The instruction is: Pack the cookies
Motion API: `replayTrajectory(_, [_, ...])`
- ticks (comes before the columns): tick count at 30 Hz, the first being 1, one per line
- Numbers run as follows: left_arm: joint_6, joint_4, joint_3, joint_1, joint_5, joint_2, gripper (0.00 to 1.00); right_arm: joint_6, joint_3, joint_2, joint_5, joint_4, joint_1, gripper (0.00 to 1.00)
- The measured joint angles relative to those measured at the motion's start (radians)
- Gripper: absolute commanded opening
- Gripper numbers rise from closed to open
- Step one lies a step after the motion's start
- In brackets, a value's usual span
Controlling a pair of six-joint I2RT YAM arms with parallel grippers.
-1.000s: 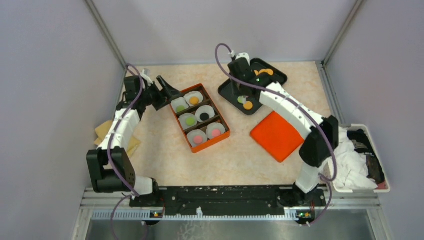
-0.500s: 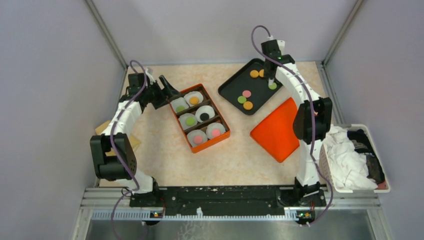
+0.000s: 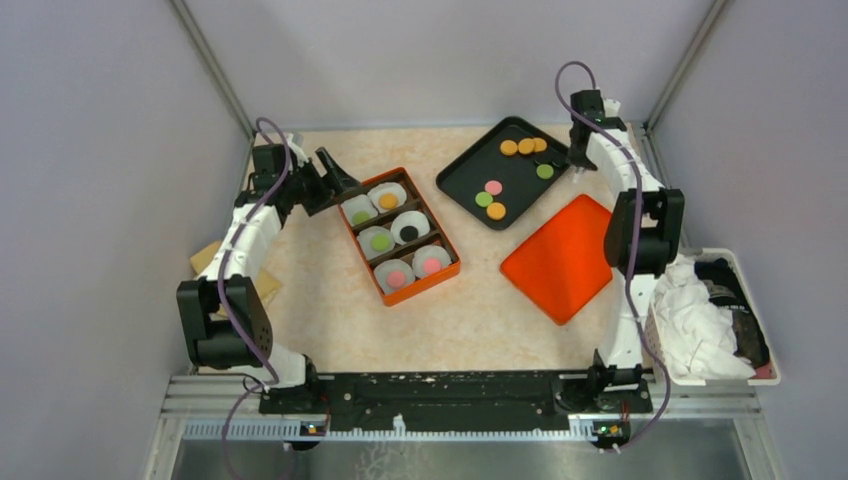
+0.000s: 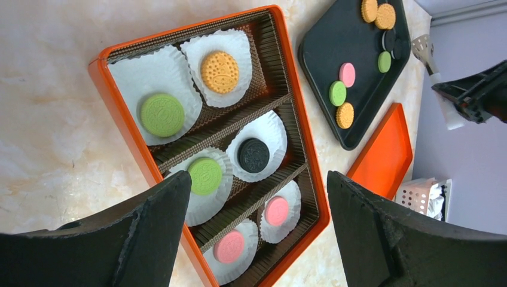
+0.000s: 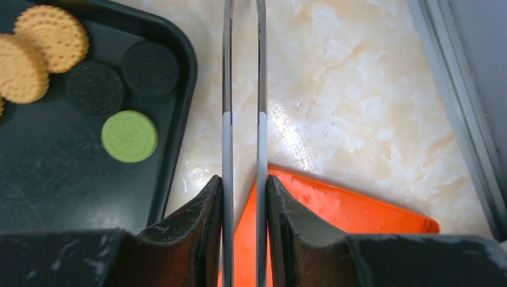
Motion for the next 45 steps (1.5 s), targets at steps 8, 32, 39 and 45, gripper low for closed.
replayTrajectory(8, [0.003, -0.002, 0.0, 0.0, 0.003, -0.015, 0.9, 0.023, 0.026, 0.132, -0.074, 0.016, -0.042, 0.25])
replayTrajectory(32, [0.002, -0.002, 0.0, 0.0, 0.009, -0.003, 0.9, 0.04, 0.035, 0.206, -0.217, 0.043, -0.021, 0.66])
replayTrajectory(39, [0.003, -0.006, 0.0, -0.009, 0.02, -0.012, 0.9, 0.04, -0.174, 0.023, -0.212, 0.064, 0.041, 0.66])
replayTrajectory(45, [0.003, -0.01, 0.0, -0.035, 0.029, -0.058, 0.89, 0.043, -0.36, -0.181, -0.217, 0.104, 0.109, 0.6])
